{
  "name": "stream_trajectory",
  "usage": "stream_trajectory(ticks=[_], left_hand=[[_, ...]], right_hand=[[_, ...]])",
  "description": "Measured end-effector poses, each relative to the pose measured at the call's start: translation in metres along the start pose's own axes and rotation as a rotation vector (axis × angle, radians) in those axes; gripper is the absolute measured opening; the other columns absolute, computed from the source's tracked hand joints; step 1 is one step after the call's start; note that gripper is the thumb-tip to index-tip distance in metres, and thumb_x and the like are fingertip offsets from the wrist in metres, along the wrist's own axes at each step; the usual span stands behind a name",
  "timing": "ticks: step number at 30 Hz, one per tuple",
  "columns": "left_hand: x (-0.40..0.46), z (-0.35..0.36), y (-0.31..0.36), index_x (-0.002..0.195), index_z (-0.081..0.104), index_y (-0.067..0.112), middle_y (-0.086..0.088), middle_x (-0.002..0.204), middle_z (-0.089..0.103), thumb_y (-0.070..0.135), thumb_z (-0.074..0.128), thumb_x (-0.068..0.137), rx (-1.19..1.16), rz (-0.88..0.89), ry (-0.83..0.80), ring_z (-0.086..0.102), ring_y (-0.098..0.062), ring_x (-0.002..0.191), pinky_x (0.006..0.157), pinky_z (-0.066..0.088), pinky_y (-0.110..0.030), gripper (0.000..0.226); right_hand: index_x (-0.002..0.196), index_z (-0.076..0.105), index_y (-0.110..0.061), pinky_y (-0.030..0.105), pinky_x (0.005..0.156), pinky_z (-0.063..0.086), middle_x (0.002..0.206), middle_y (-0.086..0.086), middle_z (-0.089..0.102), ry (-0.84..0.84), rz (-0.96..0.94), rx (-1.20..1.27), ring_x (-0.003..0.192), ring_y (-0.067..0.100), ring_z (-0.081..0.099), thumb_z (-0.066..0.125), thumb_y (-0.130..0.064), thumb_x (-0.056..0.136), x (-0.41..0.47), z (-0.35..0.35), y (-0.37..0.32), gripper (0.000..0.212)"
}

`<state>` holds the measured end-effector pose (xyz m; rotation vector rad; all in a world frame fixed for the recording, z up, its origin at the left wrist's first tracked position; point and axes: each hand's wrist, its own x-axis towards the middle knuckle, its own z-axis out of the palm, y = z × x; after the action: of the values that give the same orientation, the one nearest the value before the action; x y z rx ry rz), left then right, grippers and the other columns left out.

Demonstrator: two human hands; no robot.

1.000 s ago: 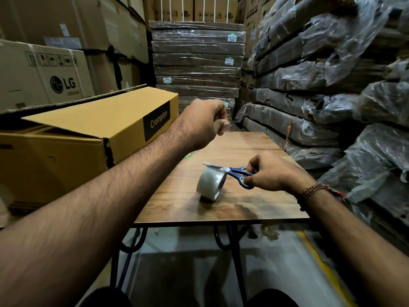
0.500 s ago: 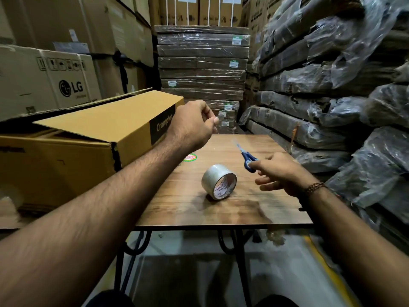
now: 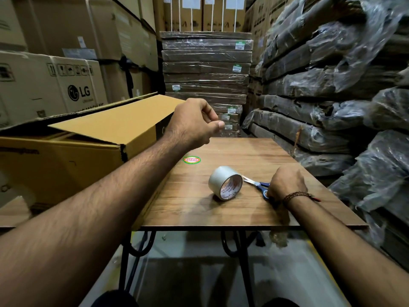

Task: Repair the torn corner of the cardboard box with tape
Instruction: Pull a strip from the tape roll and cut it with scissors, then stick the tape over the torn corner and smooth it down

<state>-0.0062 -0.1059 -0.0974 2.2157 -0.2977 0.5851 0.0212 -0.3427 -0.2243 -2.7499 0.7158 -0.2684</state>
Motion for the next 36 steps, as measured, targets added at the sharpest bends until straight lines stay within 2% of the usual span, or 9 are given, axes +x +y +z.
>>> stream_trajectory(ticks=[6, 9, 11, 14, 17, 19, 24, 32, 36], left_hand=[[-0.015, -0.024, 0.014, 0.095, 0.070, 0.010, 0.000, 0.079, 0.081, 0.029, 0.078, 0.092, -0.028, 0.010, -0.128, 0.079, -0.020, 0.063, 0.053, 0.059, -0.033, 0.021], [-0.026, -0.038, 0.022, 0.101, 0.069, 0.006, -0.001, 0.080, 0.082, 0.029, 0.077, 0.093, -0.053, 0.018, -0.199, 0.079, -0.022, 0.064, 0.067, 0.062, -0.053, 0.025], [-0.032, -0.045, 0.027, 0.104, 0.068, 0.004, 0.000, 0.081, 0.082, 0.029, 0.076, 0.093, -0.070, 0.011, -0.227, 0.080, -0.025, 0.066, 0.070, 0.061, -0.056, 0.028], [-0.041, -0.057, 0.035, 0.106, 0.068, 0.004, 0.002, 0.080, 0.082, 0.029, 0.076, 0.094, -0.045, -0.002, -0.259, 0.080, -0.025, 0.069, 0.075, 0.061, -0.056, 0.029], [-0.047, -0.070, 0.042, 0.104, 0.070, 0.007, 0.001, 0.081, 0.082, 0.030, 0.076, 0.092, 0.011, -0.016, -0.274, 0.080, -0.022, 0.068, 0.078, 0.063, -0.054, 0.027], [-0.050, -0.080, 0.045, 0.103, 0.071, 0.008, -0.002, 0.082, 0.081, 0.030, 0.077, 0.090, 0.045, -0.037, -0.268, 0.080, -0.022, 0.068, 0.077, 0.065, -0.051, 0.026], [-0.059, -0.104, 0.042, 0.103, 0.070, 0.009, -0.002, 0.079, 0.081, 0.028, 0.077, 0.089, 0.122, -0.086, -0.258, 0.080, -0.021, 0.068, 0.074, 0.066, -0.046, 0.025], [-0.075, -0.137, 0.024, 0.100, 0.070, 0.020, 0.004, 0.079, 0.080, 0.028, 0.078, 0.087, 0.393, -0.109, -0.195, 0.078, -0.006, 0.066, 0.057, 0.062, -0.024, 0.018], [-0.082, -0.154, 0.014, 0.093, 0.073, 0.025, 0.008, 0.081, 0.077, 0.038, 0.081, 0.083, 0.643, -0.113, -0.142, 0.074, -0.003, 0.076, 0.074, 0.065, -0.034, 0.018]], right_hand=[[0.117, 0.080, -0.013, 0.029, 0.095, 0.061, 0.115, 0.002, 0.079, -0.245, -0.017, 0.009, 0.112, 0.018, 0.075, 0.087, -0.049, 0.085, -0.001, -0.025, -0.009, 0.049], [0.102, 0.077, -0.010, 0.030, 0.085, 0.057, 0.098, 0.005, 0.074, -0.263, -0.084, -0.170, 0.103, 0.022, 0.071, 0.078, -0.034, 0.094, -0.008, -0.033, -0.006, 0.025], [0.105, 0.076, -0.009, 0.034, 0.082, 0.056, 0.108, 0.010, 0.076, -0.076, -0.127, -0.146, 0.109, 0.030, 0.073, 0.069, -0.025, 0.097, -0.022, -0.038, -0.006, 0.019], [0.098, 0.078, -0.015, 0.034, 0.075, 0.055, 0.103, 0.013, 0.080, 0.051, -0.338, 0.511, 0.096, 0.030, 0.074, 0.057, -0.043, 0.107, -0.058, -0.052, -0.018, 0.035], [0.123, 0.074, -0.011, 0.031, 0.073, 0.059, 0.115, 0.016, 0.080, -0.427, -0.536, 1.319, 0.096, 0.023, 0.075, 0.034, -0.062, 0.108, -0.105, -0.069, -0.039, 0.067], [0.125, 0.072, -0.014, 0.032, 0.079, 0.062, 0.117, 0.012, 0.081, -0.552, -0.610, 1.469, 0.104, 0.022, 0.078, 0.034, -0.074, 0.100, -0.125, -0.069, -0.051, 0.075], [0.102, 0.072, -0.019, 0.032, 0.070, 0.059, 0.092, 0.000, 0.080, -0.458, -0.571, 1.538, 0.088, 0.019, 0.075, 0.066, -0.027, 0.105, -0.150, -0.053, -0.078, 0.010], [0.105, 0.075, -0.014, 0.021, 0.057, 0.056, 0.087, 0.000, 0.082, -0.564, -0.449, 1.593, 0.076, 0.011, 0.072, 0.072, -0.018, 0.102, -0.194, -0.029, -0.121, 0.006], [0.099, 0.076, -0.013, 0.020, 0.053, 0.054, 0.082, 0.001, 0.080, -0.620, -0.389, 1.671, 0.066, 0.008, 0.068, 0.075, -0.016, 0.100, -0.217, -0.016, -0.147, 0.003]])
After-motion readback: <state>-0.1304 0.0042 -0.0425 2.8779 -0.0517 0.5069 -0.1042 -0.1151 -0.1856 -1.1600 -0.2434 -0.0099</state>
